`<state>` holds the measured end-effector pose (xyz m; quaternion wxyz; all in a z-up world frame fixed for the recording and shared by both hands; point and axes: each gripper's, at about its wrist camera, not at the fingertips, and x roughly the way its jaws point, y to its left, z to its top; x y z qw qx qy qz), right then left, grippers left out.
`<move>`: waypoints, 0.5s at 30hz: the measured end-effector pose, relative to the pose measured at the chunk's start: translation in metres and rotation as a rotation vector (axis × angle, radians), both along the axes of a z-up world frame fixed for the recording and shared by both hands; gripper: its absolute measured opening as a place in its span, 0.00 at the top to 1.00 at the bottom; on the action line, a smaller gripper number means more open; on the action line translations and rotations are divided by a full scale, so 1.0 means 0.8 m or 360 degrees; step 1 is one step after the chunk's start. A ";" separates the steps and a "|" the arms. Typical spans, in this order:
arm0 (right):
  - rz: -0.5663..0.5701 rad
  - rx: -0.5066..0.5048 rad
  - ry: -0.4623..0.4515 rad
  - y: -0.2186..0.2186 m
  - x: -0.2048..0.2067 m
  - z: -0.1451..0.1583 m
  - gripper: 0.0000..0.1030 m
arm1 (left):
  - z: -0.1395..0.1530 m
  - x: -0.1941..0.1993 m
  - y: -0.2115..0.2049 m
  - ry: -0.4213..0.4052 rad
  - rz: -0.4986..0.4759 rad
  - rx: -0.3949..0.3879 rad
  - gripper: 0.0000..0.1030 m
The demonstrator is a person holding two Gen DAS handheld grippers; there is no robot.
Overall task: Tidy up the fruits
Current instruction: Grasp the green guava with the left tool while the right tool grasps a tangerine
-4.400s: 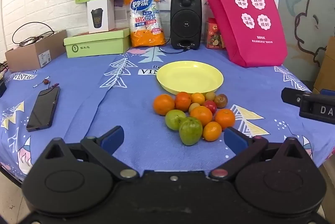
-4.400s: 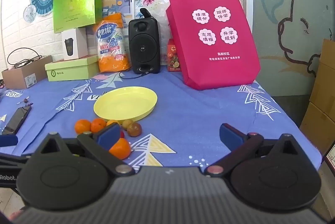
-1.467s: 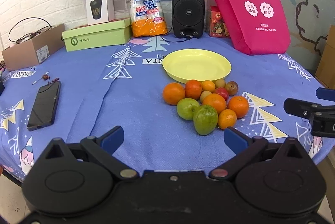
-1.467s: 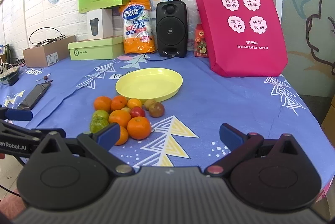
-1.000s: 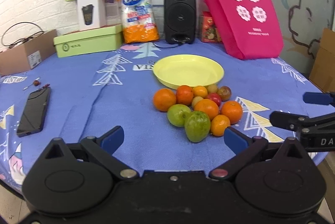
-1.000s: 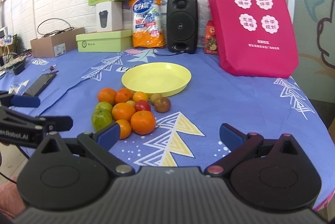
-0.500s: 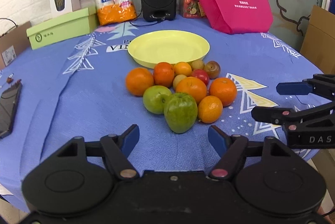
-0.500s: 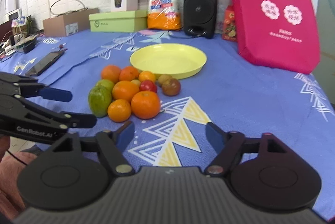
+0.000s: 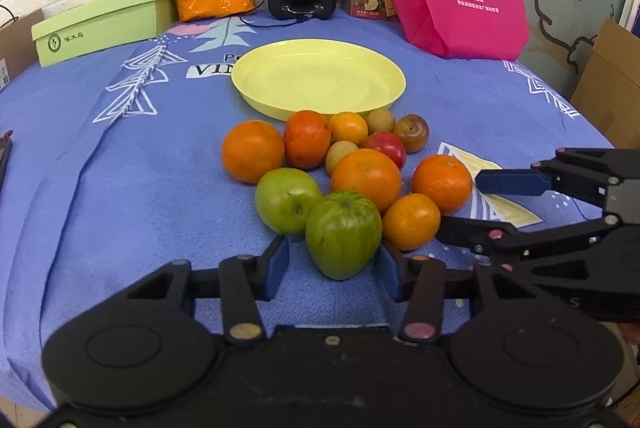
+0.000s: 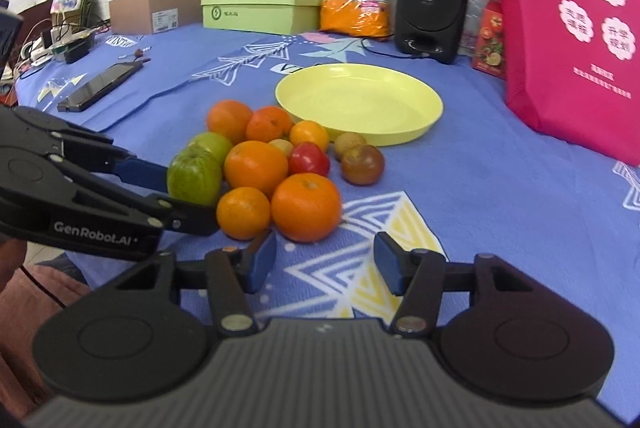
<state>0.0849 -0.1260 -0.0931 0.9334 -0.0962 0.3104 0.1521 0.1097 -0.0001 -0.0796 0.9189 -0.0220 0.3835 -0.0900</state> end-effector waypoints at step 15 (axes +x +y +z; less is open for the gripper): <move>0.0145 0.0023 0.0002 0.001 0.036 -0.005 0.56 | 0.004 0.002 0.005 0.0009 -0.0076 -0.0054 0.65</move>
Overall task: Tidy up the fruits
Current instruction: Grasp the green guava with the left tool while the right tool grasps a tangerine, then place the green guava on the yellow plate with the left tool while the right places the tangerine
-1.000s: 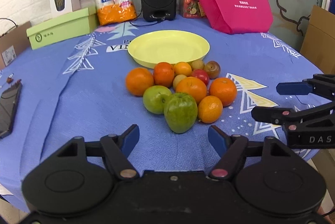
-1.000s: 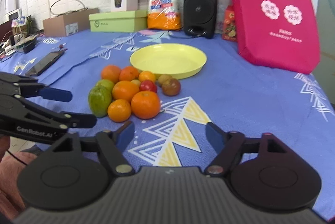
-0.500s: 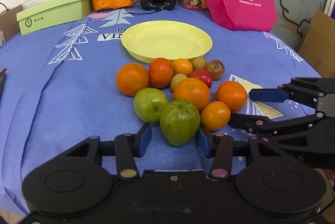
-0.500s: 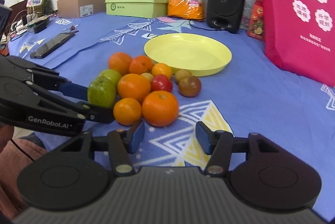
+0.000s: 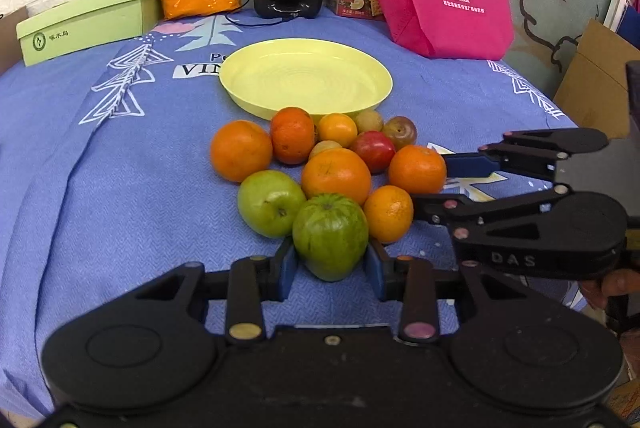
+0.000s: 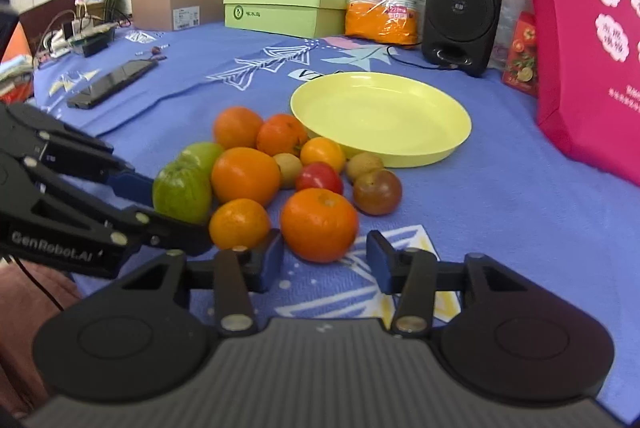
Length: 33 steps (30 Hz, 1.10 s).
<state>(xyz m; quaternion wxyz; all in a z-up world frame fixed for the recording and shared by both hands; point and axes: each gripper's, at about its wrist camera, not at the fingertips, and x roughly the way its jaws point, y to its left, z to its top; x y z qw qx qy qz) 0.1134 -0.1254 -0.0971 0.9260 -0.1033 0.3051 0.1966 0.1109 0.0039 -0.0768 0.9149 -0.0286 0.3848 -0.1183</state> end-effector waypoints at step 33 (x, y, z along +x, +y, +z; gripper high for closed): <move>-0.0065 0.0072 -0.0023 -0.010 -0.044 0.052 0.63 | 0.070 0.002 0.038 -0.0124 0.0052 0.0010 0.66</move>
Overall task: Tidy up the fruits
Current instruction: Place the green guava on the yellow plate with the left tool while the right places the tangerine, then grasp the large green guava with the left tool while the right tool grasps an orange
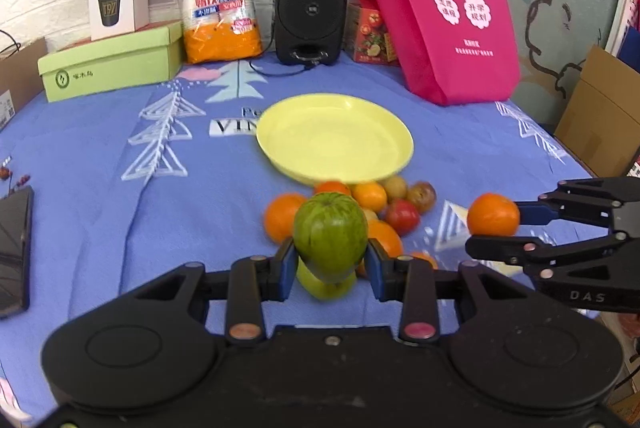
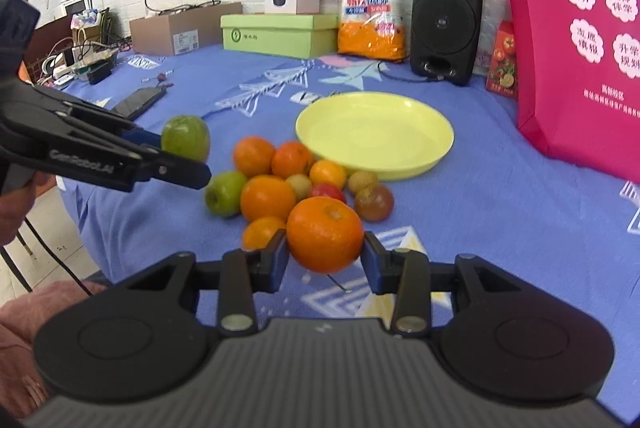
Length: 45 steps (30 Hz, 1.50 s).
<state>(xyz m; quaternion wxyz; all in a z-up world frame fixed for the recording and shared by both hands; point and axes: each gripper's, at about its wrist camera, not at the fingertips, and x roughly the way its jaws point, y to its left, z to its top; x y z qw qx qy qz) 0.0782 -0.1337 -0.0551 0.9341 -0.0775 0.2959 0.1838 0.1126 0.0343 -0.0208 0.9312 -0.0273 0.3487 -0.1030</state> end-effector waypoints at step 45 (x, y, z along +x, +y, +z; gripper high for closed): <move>-0.0253 0.0063 0.0023 -0.019 0.112 0.029 0.29 | -0.017 0.113 0.028 0.0118 0.0174 0.0110 0.16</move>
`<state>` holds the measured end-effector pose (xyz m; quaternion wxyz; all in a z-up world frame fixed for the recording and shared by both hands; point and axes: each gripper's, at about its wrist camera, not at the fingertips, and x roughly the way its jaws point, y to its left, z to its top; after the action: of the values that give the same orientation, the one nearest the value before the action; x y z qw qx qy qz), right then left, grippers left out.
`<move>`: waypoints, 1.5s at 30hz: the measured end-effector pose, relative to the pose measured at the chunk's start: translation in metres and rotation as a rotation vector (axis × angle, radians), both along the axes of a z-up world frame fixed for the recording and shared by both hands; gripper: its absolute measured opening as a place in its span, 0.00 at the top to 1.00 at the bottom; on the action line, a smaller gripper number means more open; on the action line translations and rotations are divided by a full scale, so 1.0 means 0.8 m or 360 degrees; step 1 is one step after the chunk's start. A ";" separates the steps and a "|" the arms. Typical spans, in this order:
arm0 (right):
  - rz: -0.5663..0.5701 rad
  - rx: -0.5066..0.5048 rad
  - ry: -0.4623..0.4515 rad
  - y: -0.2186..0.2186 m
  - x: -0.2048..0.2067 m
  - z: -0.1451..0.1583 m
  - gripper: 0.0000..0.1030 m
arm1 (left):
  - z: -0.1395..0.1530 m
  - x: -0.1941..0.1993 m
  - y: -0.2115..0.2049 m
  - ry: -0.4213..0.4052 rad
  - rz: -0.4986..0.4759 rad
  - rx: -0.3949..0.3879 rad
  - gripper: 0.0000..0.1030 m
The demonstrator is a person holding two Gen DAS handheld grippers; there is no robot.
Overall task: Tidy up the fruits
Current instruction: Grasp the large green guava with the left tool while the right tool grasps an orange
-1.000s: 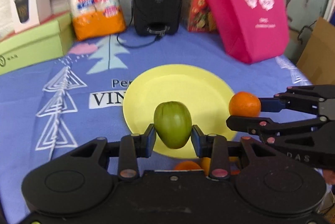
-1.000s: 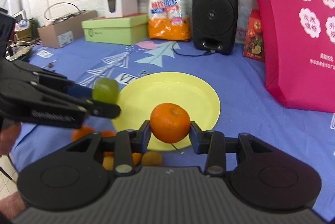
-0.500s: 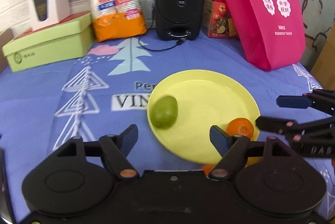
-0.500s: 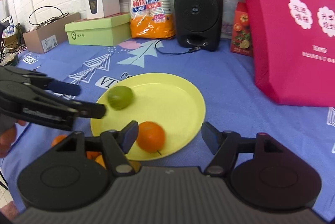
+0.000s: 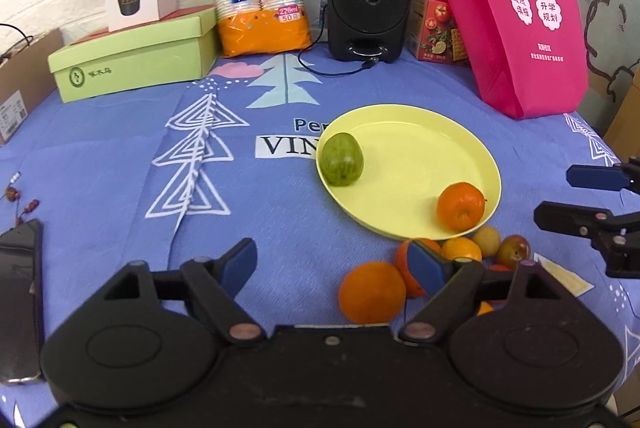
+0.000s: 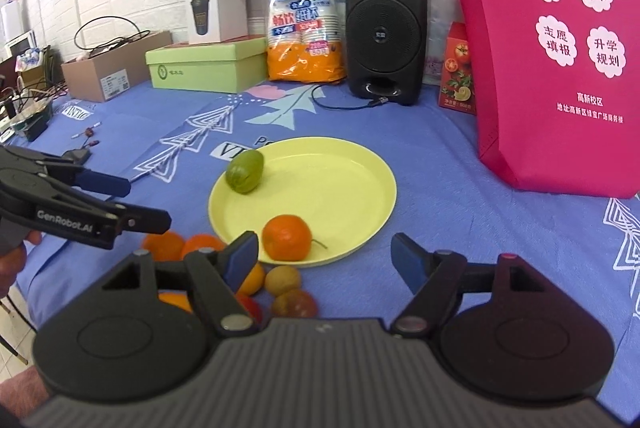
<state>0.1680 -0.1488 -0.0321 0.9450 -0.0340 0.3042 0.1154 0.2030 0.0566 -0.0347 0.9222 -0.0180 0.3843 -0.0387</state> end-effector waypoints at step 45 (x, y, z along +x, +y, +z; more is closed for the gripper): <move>0.0529 -0.0151 0.0195 0.058 -0.085 -0.064 0.43 | -0.051 -0.066 -0.041 0.0085 -0.0262 -0.0002 0.39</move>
<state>0.1001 -0.1027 -0.0833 0.8900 -0.1213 0.3563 0.2574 0.1500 0.0241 -0.0755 0.9053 0.0120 0.4090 -0.1141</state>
